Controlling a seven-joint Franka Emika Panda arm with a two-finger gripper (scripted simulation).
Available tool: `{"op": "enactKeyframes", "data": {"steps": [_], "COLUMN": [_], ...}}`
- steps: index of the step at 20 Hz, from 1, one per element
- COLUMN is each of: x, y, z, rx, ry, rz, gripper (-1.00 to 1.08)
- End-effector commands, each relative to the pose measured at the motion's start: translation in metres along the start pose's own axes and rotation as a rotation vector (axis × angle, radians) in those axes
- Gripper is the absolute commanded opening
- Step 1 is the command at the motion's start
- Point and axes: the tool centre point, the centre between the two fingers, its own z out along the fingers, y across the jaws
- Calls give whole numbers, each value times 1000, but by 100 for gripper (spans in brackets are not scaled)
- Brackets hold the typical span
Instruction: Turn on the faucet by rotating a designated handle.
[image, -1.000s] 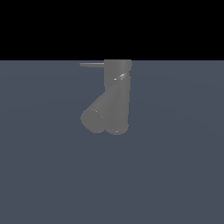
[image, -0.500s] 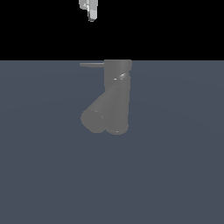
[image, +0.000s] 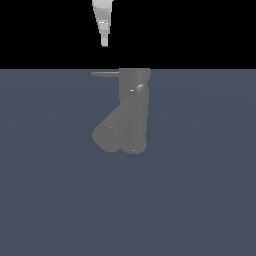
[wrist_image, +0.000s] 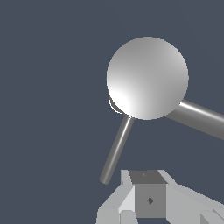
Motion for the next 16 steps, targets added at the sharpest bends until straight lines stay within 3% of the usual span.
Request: {"op": "enactKeyframes", "data": {"steps": [1,16], "x": [-2,-10], "y": [-11,-58], "z": [12,73], "rx": [1,8], "ry": [3,21], "rz": [62,338], "gripper": [-100,-100]}}
